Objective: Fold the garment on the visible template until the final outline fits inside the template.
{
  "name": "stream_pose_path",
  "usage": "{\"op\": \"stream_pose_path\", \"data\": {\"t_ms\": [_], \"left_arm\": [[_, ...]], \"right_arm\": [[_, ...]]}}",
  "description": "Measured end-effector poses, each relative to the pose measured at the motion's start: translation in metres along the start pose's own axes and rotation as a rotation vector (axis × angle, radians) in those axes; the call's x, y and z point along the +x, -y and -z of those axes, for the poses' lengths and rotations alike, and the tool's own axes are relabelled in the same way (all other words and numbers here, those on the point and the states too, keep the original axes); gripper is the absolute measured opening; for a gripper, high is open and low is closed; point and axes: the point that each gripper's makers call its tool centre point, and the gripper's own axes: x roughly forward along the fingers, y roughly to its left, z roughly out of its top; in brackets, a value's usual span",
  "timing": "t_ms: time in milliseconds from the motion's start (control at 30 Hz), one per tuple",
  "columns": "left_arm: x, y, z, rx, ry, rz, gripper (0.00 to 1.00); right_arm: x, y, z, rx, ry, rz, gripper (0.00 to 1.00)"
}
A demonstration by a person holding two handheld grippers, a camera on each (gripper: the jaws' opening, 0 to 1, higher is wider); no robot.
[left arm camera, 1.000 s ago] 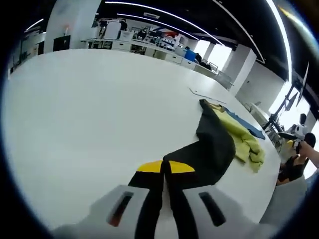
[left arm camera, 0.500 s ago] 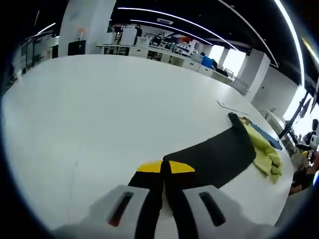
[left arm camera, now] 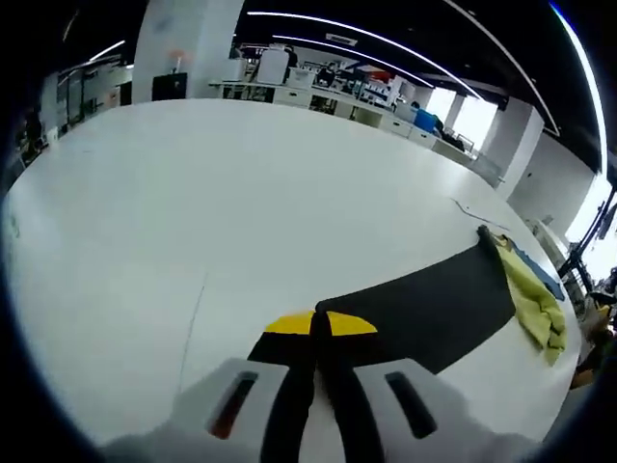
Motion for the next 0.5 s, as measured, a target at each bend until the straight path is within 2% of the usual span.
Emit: {"op": "stream_pose_path", "data": {"t_ms": [367, 500], "left_arm": [[-0.010, -0.021, 0.008, -0.027, -0.008, -0.087, 0.00], [-0.013, -0.025, 0.009, -0.034, -0.010, -0.101, 0.00]], "right_arm": [[0.001, -0.006, 0.008, -0.002, -0.020, -0.013, 0.91], [0.002, -0.006, 0.009, -0.003, -0.021, -0.016, 0.91]]}}
